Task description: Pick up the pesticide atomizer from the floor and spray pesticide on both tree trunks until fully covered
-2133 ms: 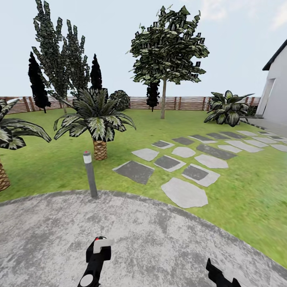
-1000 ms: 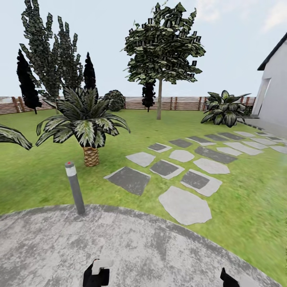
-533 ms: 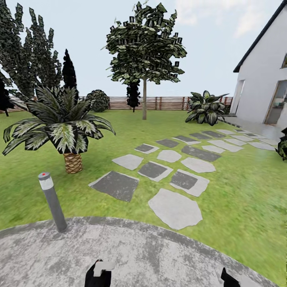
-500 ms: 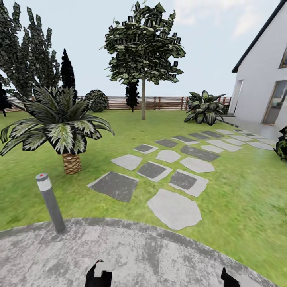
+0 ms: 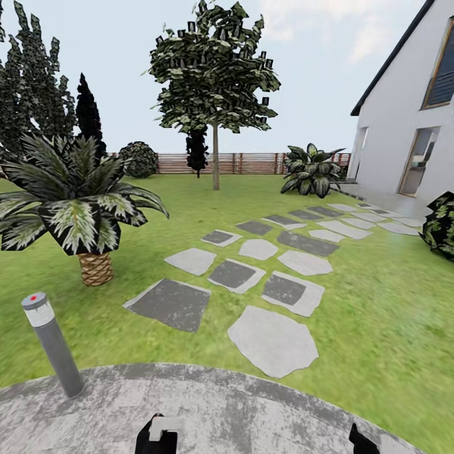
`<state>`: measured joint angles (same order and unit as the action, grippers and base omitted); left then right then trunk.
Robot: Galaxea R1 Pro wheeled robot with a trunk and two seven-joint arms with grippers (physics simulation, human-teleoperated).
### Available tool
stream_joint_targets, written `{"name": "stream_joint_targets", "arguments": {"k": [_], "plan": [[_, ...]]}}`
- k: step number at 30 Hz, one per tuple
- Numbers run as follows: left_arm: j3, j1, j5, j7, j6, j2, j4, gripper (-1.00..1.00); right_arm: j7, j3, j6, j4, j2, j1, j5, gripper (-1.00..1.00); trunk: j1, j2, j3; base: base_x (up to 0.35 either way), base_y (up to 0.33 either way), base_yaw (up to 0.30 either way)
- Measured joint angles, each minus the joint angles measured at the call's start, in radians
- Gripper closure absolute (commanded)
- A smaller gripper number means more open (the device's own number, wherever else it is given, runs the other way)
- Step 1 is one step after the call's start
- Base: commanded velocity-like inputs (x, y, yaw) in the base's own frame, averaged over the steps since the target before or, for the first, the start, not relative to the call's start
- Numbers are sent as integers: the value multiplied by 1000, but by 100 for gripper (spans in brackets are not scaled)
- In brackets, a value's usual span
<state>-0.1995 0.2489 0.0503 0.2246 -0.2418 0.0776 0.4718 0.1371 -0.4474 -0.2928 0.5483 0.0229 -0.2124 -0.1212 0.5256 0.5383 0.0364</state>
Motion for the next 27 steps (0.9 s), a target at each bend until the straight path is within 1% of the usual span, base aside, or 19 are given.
{"name": "stream_joint_targets", "arguments": {"k": [5, 13, 22, 27], "plan": [[1, 0, -1, 0, 0, 0, 0, 100, 0, 1, 0, 1, 0, 0, 5, -100, 0, 0, 0, 340, 74, -4], [0, 0, -4, 2, 5, 1, -1, 100, -1, 4, 0, 3, 0, 0, 8, -100, 0, 0, 0, 340, 15, -6], [-6, 0, -6, 4, 4, 2, -1, 100, -3, 6, 0, 3, 0, 0, 9, -100, 0, 0, 0, 340, 1, -157], [-7, 0, -6, 8, 4, 2, 0, 100, -3, 6, 0, 3, -1, 0, 9, -100, 0, 0, 0, 340, 0, -50]]}}
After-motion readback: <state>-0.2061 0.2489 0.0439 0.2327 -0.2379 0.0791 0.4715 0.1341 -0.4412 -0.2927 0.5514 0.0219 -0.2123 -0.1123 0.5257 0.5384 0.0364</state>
